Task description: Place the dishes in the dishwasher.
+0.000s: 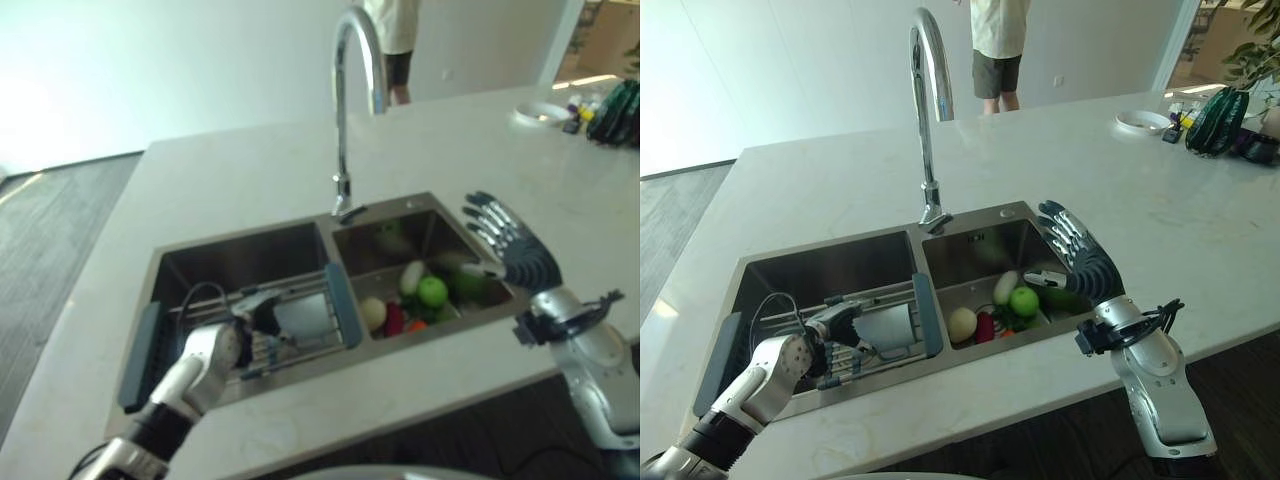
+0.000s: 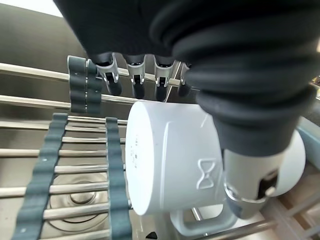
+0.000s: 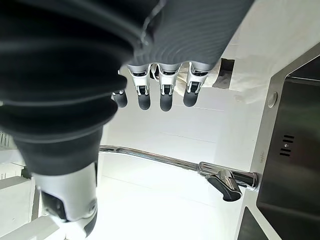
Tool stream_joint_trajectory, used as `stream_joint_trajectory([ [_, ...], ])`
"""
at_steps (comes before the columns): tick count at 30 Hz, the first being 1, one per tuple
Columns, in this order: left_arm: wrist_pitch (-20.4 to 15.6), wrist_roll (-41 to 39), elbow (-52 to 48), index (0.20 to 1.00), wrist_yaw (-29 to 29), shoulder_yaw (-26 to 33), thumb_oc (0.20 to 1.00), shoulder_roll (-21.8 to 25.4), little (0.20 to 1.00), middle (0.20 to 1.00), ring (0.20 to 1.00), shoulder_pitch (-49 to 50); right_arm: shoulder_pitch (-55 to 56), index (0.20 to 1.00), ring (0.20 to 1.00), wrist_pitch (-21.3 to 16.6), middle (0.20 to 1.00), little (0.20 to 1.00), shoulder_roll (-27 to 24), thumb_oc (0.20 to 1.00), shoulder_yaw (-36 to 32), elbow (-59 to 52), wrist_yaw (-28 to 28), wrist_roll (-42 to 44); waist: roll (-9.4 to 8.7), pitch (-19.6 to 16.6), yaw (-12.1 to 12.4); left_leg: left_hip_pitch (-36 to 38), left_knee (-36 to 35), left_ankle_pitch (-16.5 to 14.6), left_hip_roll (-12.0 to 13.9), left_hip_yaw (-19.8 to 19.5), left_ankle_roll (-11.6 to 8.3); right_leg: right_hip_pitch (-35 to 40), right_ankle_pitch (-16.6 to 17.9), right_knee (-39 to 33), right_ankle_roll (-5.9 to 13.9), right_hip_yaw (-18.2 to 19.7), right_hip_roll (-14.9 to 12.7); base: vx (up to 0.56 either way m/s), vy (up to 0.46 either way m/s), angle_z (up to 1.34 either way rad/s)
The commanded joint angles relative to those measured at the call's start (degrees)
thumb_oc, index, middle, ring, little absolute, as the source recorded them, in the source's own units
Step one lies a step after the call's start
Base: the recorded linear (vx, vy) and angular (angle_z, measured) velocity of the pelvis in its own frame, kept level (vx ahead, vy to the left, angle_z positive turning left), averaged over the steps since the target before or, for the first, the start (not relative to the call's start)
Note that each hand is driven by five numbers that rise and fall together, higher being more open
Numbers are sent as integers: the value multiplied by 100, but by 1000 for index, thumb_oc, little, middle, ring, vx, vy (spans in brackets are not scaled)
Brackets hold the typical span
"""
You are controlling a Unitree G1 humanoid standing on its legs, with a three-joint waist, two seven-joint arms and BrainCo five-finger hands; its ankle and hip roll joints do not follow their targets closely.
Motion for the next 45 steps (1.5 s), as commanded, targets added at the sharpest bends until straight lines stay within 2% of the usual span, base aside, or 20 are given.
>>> stream_joint_trajectory([
  [1,-7,306,215,1000,185,66,1000,307,1000,1000,1000,-474,-345,1000,1000,-182,1000,1000,32,1000,-291,-128,40,-80,-21,103,-77,166,81,-628,-173,-445,139,389,-515,38,284,-12,87,0,0,0],
  [14,110,440,552,1000,148,-123,1000,178,1000,1000,1000,-514,-399,1000,1000,-97,1000,1000,76,1000,-279,-158,80,-111,-22,112,-108,186,81,-640,-171,-410,149,390,-519,38,274,27,103,0,0,0],
  [27,239,415,1172,1000,342,-342,1000,-28,1000,1000,1000,-555,-393,1000,1000,-112,1000,1000,133,1000,-228,-174,148,-116,-28,91,-164,195,81,-640,-172,-364,154,380,-516,38,267,73,121,0,0,0],
  [28,242,412,1211,853,339,-363,853,-50,853,853,853,-563,-400,1000,1000,-103,1000,1000,131,1000,-226,-183,142,-102,-31,92,-163,193,81,-638,-168,-360,152,377,-512,38,270,70,117,0,0,0],
  [29,115,318,1237,200,439,-414,200,-80,200,200,200,-590,-417,1000,1000,-105,1000,1000,144,1000,-206,-177,145,-109,-35,94,-171,191,81,-642,-171,-360,154,376,-511,38,271,77,116,0,0,0],
  [31,128,373,1253,200,382,-479,200,-123,200,200,200,-654,-431,1000,1000,-120,1000,1000,160,1000,-184,-167,143,-121,-35,95,-180,189,81,-642,-172,-358,155,371,-508,38,274,87,116,0,0,0],
  [34,-103,286,1294,200,571,-566,200,-153,200,200,200,-695,-433,1000,1000,-136,1000,1000,137,1000,-153,-185,134,-87,-44,93,-199,191,81,-645,-170,-347,157,365,-499,38,280,107,113,0,0,0],
  [37,-295,353,1243,200,492,-627,200,-77,200,200,200,-742,-403,1000,1000,-144,1000,1000,115,1000,-194,-180,173,-56,-30,101,-219,200,81,-653,-173,-334,161,366,-495,38,290,124,110,0,0,0],
  [45,-614,321,1189,200,913,-683,200,-31,200,200,200,-644,-352,1000,1000,-212,1000,1000,112,1000,-140,-173,122,-63,-36,111,-215,211,81,-662,-176,-331,168,372,-490,38,294,137,104,0,0,0],
])
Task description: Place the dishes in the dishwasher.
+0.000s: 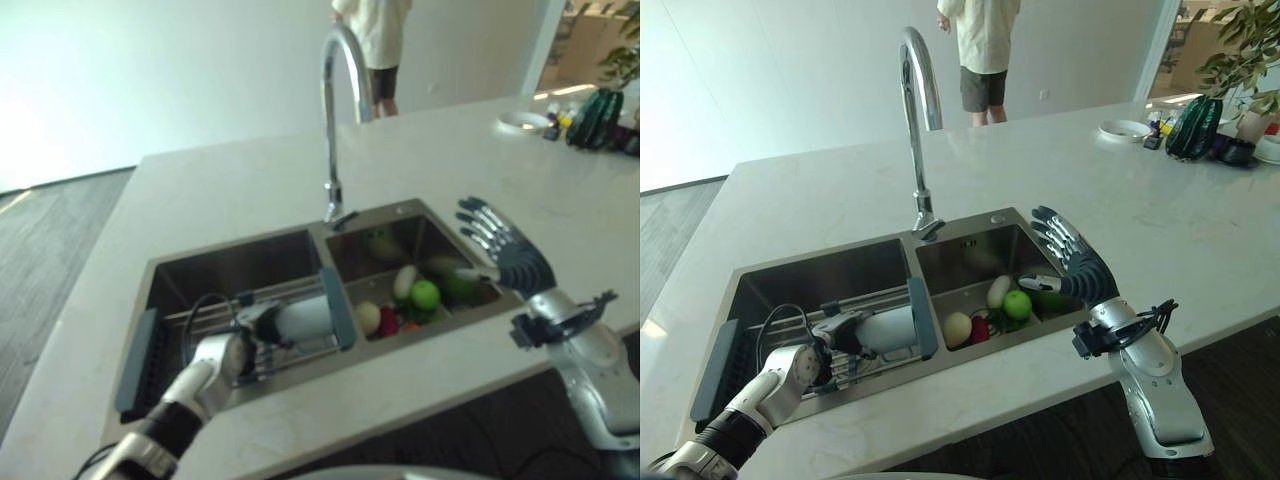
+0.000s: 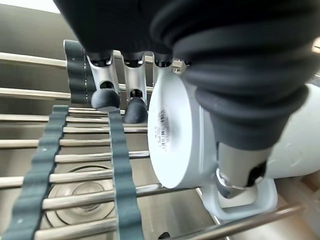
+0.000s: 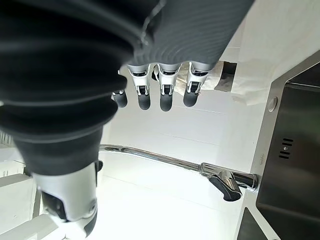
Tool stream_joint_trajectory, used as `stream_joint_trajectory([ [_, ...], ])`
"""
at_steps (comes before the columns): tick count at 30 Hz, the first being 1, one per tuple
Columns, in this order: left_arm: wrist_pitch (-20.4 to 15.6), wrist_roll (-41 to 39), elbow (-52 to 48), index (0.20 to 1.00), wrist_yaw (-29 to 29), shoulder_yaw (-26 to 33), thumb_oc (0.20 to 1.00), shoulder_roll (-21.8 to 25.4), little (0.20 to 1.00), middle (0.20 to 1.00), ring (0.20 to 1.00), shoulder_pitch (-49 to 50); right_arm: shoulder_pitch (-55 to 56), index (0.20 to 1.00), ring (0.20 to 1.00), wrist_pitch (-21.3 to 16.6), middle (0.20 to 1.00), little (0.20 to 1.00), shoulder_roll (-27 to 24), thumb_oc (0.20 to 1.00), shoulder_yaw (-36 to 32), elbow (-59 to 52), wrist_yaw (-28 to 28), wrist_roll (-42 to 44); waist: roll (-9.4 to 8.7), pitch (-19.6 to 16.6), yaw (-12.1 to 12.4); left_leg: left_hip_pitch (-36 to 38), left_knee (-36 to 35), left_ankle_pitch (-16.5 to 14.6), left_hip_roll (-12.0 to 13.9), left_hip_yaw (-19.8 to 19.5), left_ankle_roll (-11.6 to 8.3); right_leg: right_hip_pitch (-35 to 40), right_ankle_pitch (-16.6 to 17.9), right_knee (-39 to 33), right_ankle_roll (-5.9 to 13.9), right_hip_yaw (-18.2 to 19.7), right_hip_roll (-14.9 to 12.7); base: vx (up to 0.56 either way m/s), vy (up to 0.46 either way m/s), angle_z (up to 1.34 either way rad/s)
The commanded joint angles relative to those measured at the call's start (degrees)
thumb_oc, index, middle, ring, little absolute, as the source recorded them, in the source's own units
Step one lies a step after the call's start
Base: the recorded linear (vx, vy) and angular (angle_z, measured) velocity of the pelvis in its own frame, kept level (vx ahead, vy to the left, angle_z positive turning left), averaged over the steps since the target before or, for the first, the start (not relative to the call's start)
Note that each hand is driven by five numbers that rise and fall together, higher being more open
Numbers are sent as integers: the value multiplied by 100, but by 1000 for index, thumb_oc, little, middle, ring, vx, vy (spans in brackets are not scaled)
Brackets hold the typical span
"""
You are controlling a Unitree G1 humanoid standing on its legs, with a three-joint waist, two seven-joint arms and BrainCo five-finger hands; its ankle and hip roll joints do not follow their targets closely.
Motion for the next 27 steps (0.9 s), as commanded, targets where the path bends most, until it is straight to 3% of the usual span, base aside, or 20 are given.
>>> stream_joint_trajectory([
  [1,-508,70,168,200,308,-210,200,144,200,200,200,-473,-359,1000,1000,-334,1000,1000,43,1000,-179,-148,-84,49,-22,313,-73,204,81,-657,-169,-410,169,437,-515,38,268,53,108,0,0,0],
  [5,-517,-261,-9,200,713,-14,200,216,200,200,200,-430,-326,1000,1000,-369,1000,1000,41,1000,-172,-134,-138,24,-29,319,-38,206,81,-661,-177,-426,171,443,-515,38,264,40,105,0,0,0],
  [9,-770,-620,-308,200,1291,506,200,318,200,200,200,-176,-226,1000,1000,-429,1000,1000,97,1000,-260,-113,-191,-29,-39,355,48,203,81,-658,-180,-458,167,457,-507,38,249,-4,96,0,0,0],
  [16,-1483,-1100,-667,200,2609,1459,200,275,200,200,200,338,-109,1000,1000,-506,1000,1000,180,1000,-285,-97,-348,-116,-92,355,215,178,81,-644,-188,-559,140,487,-513,38,192,-82,80,0,-4,1],
  [23,-1974,-1374,-1019,200,3294,2056,200,125,200,200,200,446,-90,1000,1000,-512,1000,1000,265,1000,-241,-67,-429,-195,-150,331,293,113,81,-560,-182,-622,117,457,-462,38,151,-122,56,-3,-8,3],
  [27,-2534,-2330,-1222,200,3706,2468,200,-5,200,200,200,476,-52,1000,1000,-566,1000,1000,284,1000,-257,-13,-438,-183,-185,314,317,116,81,-556,-178,-656,109,469,-475,38,145,-138,48,23,-2,0],
])
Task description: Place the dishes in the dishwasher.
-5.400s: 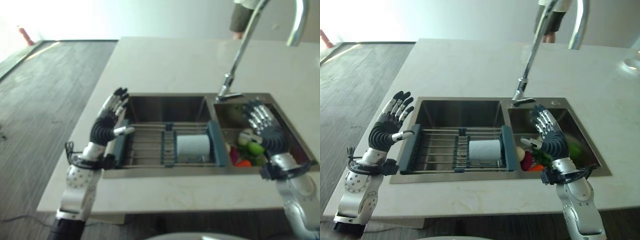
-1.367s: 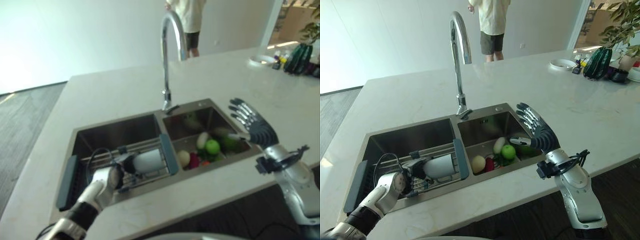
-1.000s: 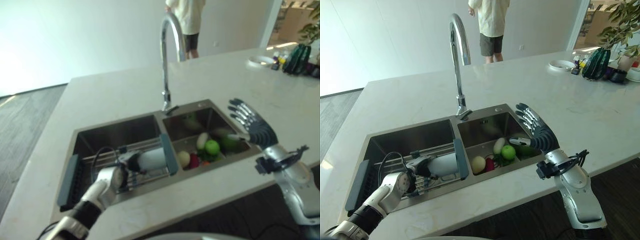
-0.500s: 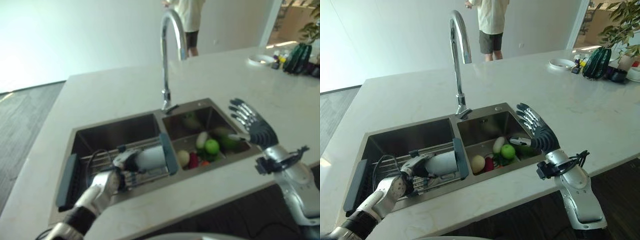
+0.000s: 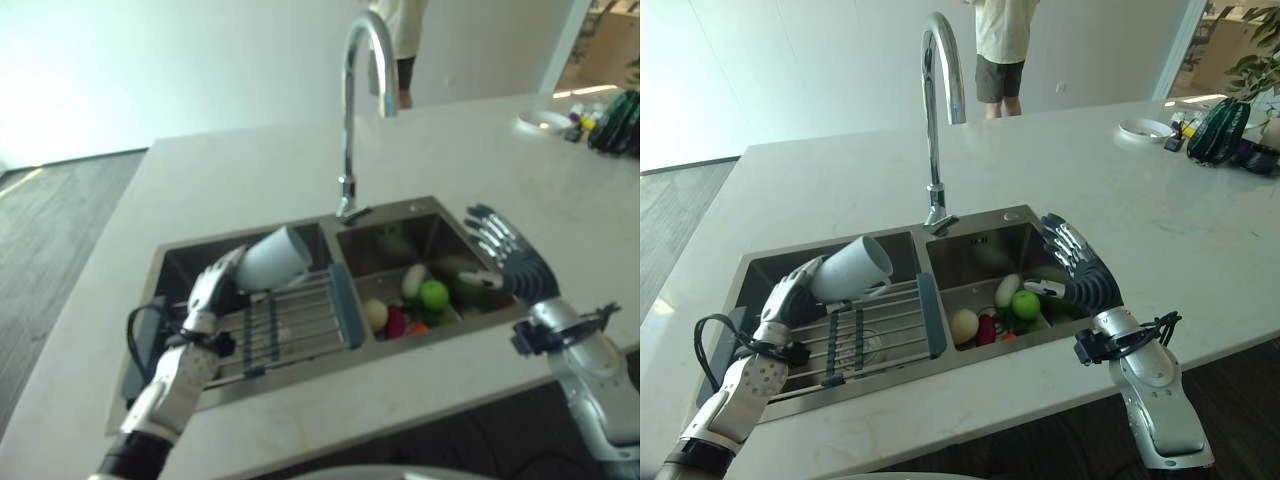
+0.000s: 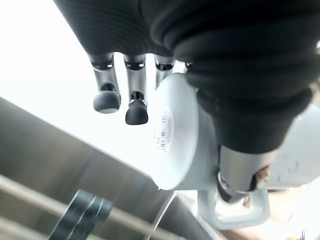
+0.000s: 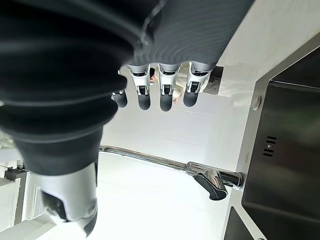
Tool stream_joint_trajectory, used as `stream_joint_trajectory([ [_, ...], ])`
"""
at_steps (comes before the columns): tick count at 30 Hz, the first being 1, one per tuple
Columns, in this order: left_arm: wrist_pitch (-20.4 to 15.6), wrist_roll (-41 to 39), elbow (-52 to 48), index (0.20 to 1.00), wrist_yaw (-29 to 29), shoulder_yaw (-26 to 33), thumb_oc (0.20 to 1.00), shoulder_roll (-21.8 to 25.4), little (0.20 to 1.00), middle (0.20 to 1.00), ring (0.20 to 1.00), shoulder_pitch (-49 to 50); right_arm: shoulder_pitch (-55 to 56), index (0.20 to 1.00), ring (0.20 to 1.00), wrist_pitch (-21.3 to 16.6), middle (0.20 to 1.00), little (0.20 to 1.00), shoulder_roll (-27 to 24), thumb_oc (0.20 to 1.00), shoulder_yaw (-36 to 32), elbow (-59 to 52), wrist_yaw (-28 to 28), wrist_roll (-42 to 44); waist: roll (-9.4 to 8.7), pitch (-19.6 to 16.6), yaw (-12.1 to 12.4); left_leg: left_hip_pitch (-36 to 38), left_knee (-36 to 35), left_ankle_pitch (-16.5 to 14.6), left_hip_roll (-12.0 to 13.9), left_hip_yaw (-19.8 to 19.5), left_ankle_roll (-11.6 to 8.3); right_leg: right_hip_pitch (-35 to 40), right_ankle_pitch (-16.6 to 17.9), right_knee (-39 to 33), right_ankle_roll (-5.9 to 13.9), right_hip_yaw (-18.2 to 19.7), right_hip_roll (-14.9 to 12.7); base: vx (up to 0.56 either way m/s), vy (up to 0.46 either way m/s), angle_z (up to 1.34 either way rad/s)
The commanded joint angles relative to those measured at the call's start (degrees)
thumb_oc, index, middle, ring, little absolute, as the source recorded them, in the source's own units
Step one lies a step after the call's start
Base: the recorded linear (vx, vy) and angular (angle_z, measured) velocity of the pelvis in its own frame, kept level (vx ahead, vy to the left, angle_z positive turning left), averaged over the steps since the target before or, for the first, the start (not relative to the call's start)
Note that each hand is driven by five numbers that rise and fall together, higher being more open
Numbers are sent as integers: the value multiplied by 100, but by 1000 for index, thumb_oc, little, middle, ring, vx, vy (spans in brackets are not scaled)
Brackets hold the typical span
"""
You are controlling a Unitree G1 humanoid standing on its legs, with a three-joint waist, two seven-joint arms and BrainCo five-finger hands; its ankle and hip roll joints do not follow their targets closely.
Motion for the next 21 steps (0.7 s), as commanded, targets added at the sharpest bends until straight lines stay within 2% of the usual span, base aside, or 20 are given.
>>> stream_joint_trajectory([
  [1,-715,-880,-320,200,575,461,200,132,200,200,200,-546,-336,1000,1000,-502,1000,1000,183,1000,-221,-11,-73,-59,-58,200,78,208,81,-589,-169,-581,107,484,-501,39,164,-62,95,0,0,0],
  [4,-1193,-1646,-696,200,579,769,200,-46,200,200,200,-547,-306,1000,1000,-493,1000,1000,218,1000,-244,-67,-89,-90,-86,206,95,190,81,-520,-156,-590,95,479,-464,39,133,-90,94,-12,-23,2],
  [5,-1483,-1944,-841,200,412,847,200,-121,200,200,200,-574,-307,1000,1000,-491,1000,1000,225,1000,-261,-87,-107,-74,-89,185,108,209,81,-580,-150,-610,91,507,-527,39,140,-102,93,-14,-54,7],
  [6,-1673,-2147,-1107,200,270,943,200,-195,200,200,200,-593,-326,1000,1000,-487,1000,1000,242,1000,-268,-108,-134,-79,-97,189,124,175,81,-509,-143,-624,85,483,-477,39,116,-117,96,-18,-68,11],
  [8,-1819,-2612,-1365,200,94,989,200,-289,200,200,200,-582,-315,1000,1000,-498,1000,1000,274,1000,-253,-148,-154,-89,-101,172,141,163,81,-499,-128,-656,69,487,-489,39,100,-132,104,-33,-78,15],
  [15,-1971,-3800,-2065,200,-471,1240,200,-576,200,200,200,-339,-202,1000,1000,-503,1000,1000,320,1000,-315,-354,-191,-25,-79,144,246,120,81,-423,-7,-838,-10,506,-576,39,-9,-131,208,-38,-116,12],
  [18,-1991,-4054,-2338,200,-604,1346,200,-634,200,200,200,-171,-153,1000,1000,-488,1000,1000,330,1000,-337,-491,-258,-9,-60,170,324,95,81,-350,72,-906,-88,515,-604,39,-49,-186,250,-42,-136,27],
  [21,-2139,-4410,-2701,200,-856,1488,200,-660,200,200,200,218,54,1000,1000,-581,1000,1000,315,1000,-456,-735,-364,-6,42,234,490,-256,81,37,286,-991,-299,484,-667,39,-81,-390,311,-142,-117,62],
])
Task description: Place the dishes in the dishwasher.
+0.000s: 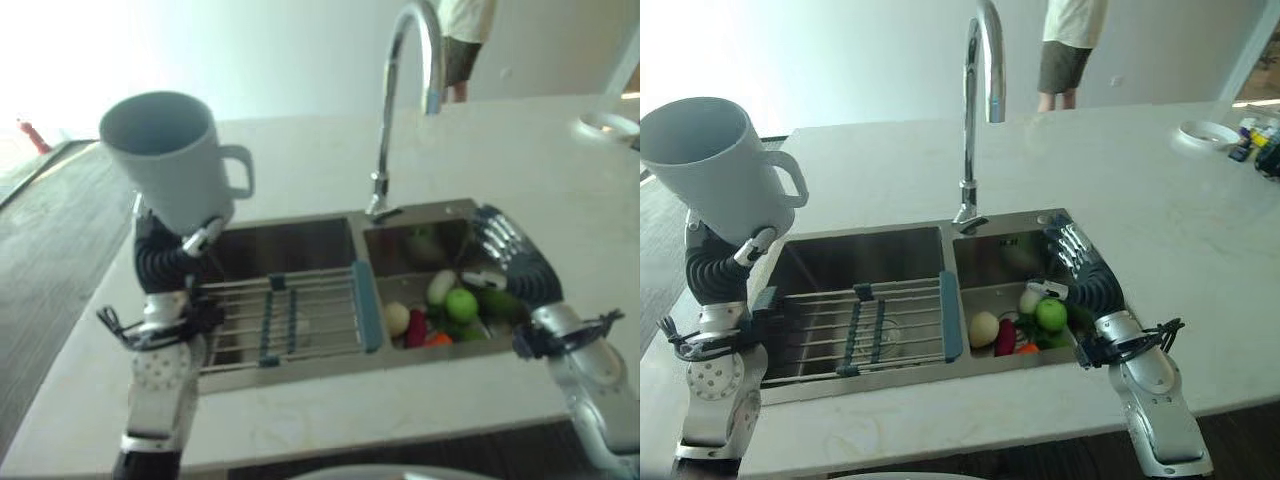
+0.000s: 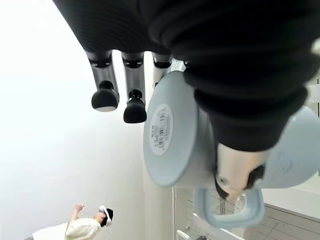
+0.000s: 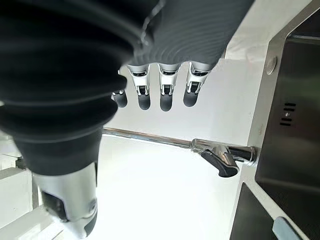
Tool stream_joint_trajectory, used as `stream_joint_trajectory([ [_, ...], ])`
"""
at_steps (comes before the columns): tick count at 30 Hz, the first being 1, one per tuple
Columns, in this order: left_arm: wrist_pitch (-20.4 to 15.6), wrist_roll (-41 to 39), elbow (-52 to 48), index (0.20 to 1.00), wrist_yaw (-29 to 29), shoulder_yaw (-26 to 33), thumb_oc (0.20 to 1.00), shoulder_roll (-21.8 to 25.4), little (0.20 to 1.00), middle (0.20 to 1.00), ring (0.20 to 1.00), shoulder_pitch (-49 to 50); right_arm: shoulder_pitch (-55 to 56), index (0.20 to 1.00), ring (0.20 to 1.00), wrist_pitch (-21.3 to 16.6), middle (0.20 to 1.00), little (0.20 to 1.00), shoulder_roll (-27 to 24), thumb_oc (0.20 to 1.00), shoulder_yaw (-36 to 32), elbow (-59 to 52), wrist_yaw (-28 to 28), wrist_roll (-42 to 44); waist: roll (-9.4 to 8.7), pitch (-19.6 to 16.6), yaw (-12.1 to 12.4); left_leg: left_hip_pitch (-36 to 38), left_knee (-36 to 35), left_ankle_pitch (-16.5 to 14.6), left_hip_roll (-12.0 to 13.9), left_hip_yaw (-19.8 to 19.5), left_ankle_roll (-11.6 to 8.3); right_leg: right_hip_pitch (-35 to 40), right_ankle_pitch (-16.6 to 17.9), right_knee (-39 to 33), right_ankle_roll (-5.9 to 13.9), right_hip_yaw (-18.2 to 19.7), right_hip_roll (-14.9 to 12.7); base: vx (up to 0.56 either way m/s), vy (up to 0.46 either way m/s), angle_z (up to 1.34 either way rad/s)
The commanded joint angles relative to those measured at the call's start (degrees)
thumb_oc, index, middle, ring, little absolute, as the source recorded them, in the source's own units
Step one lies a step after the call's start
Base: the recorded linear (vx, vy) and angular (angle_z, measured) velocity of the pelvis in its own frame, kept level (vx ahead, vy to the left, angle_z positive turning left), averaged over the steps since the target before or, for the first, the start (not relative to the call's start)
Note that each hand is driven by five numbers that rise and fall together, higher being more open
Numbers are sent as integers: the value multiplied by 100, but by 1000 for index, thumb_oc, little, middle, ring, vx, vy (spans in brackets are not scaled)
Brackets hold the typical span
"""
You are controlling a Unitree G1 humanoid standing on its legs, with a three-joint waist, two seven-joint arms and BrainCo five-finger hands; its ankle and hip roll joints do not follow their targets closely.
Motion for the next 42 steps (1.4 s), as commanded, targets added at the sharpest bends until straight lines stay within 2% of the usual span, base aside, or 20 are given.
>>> stream_joint_trajectory([
  [1,-610,-499,-223,200,-189,351,200,382,200,200,200,-408,-320,1000,1000,-517,1000,1000,150,1000,-354,-290,-218,-42,-254,111,74,-223,66,-19,190,-218,-284,278,-449,3,6,273,168,-244,-9,64],
  [2,-715,-551,-190,200,-193,283,200,375,200,200,200,-429,-426,1000,1000,-595,1000,1000,83,1000,-323,-209,-335,-81,-248,139,110,-234,66,-38,212,-154,-303,275,-510,3,6,190,142,-281,51,82],
  [5,-813,-655,-148,200,-256,135,200,375,200,200,200,-648,-627,1000,1000,-775,1000,1000,-143,1000,-377,-40,-593,-24,-343,188,-77,-42,556,-109,328,646,-269,102,-325,3,16,-202,-86,-432,188,82],
  [6,-859,-673,-27,200,-218,-4,200,414,200,200,200,-942,-681,1000,1000,-961,1000,1000,-257,1000,-487,103,-617,-18,-353,156,-305,166,833,-93,566,1102,-312,-85,-119,3,34,-559,-251,-450,313,89],
  [7,-879,-701,51,200,-197,-48,200,429,200,200,200,-1049,-729,1000,1000,-982,1000,1000,-289,1000,-523,159,-603,-16,-325,145,-384,271,768,-88,656,1227,-341,-114,-78,3,49,-683,-298,-537,487,130],
  [9,-982,-832,292,200,-207,-193,200,433,200,200,200,-1281,-829,1000,1000,-984,1000,1000,-337,1000,-634,295,-575,22,-225,74,-592,616,582,283,1089,1958,-566,-166,24,3,111,-1107,-458,-348,473,157],
  [10,-1027,-825,384,200,-217,-252,200,410,200,200,200,-1343,-885,1000,1000,-929,1000,1000,-355,1000,-648,332,-539,206,-178,40,-604,732,502,297,1154,2030,-674,-145,-13,3,166,-1169,-507,-304,492,138],
  [11,-1067,-609,474,200,-89,-331,200,373,200,200,200,-1414,-973,1000,1000,-876,1000,1000,-379,1000,-656,372,-503,382,-138,61,-612,767,304,272,1098,2152,-656,-131,83,3,230,-1388,-612,-286,541,94],
  [15,-928,-613,471,200,-188,-254,200,431,200,200,200,-1364,-1084,1000,1000,-827,1000,1000,-205,1000,-672,374,-471,199,-114,93,-531,782,85,-187,833,2266,-588,-283,503,3,644,-1729,-1122,-234,461,100],
  [16,-863,-668,468,200,-306,-195,200,446,200,200,200,-1363,-1110,1000,1000,-796,1000,1000,-60,1000,-641,382,-450,50,-132,143,-405,667,66,-340,589,1966,-540,-366,772,3,825,-1760,-1366,-188,503,99],
  [20,-597,-594,266,200,-427,-196,200,466,200,200,200,-1528,-1047,1000,1000,-854,1000,1000,290,1000,-522,275,-469,-207,-302,273,-240,474,66,-635,103,1285,-374,-593,1379,76,920,-1679,-1816,-108,413,108],
  [22,-434,-499,265,200,-375,-389,200,466,200,200,200,-1750,-1001,1000,1000,-885,1000,1000,385,1000,-463,270,-717,-286,-341,309,-350,434,66,-777,-97,761,-147,-708,1287,127,871,-923,-1637,18,398,101],
  [24,-410,-601,315,200,-418,-498,200,476,200,200,200,-1803,-972,1000,1000,-921,1000,1000,369,1000,-493,281,-794,-266,-385,311,-430,346,66,-748,-210,475,4,-731,1075,347,781,-381,-1326,34,266,146],
  [26,-386,-704,332,200,-552,-569,200,448,200,200,200,-1801,-824,1000,1000,-959,1000,1000,288,1000,-625,198,-845,-202,-375,287,-516,206,66,-676,-276,116,156,-677,507,695,640,279,-780,39,245,147],
  [27,-359,-771,314,200,-676,-635,200,397,200,200,200,-1783,-683,1000,1000,-967,1000,1000,203,1000,-760,148,-931,-148,-385,283,-561,71,66,-509,-355,-113,236,-616,202,933,491,715,-339,69,252,161],
  [30,-278,-594,254,200,-567,-822,200,235,200,200,200,-1741,-381,1000,1000,-1013,1000,1000,184,1000,-927,15,-839,37,-463,198,-648,-67,66,-413,-609,-498,319,-547,-60,1112,254,1263,352,104,196,170],
  [34,-203,-795,248,200,-779,-724,200,263,200,200,200,-1603,-276,1000,1000,-1121,1000,1000,300,1000,-702,11,-931,-155,-444,174,-493,-61,66,-365,-790,-774,395,-402,-217,923,129,1115,511,110,-52,96],
  [40,-150,-977,-44,200,-901,-476,200,330,200,200,200,-852,-576,1000,1000,-785,1000,1000,355,1000,-126,107,-1010,-247,-317,169,82,34,66,-321,-792,-1231,302,42,-473,416,-96,806,530,125,-160,95],
  [41,-133,-1059,-132,200,-926,-411,200,339,200,200,200,-749,-572,1000,1000,-754,1000,1000,299,1000,-95,120,-1010,-230,-308,212,159,-13,137,-251,-739,-1099,210,147,-458,277,-130,742,496,26,-41,34],
  [42,-99,-1123,-177,200,-985,-423,200,326,200,200,200,-752,-558,1000,1000,-747,1000,1000,264,1000,-104,125,-1080,-250,-320,275,170,-158,272,-200,-636,-701,105,257,-416,130,-129,586,432,-36,0,20],
])
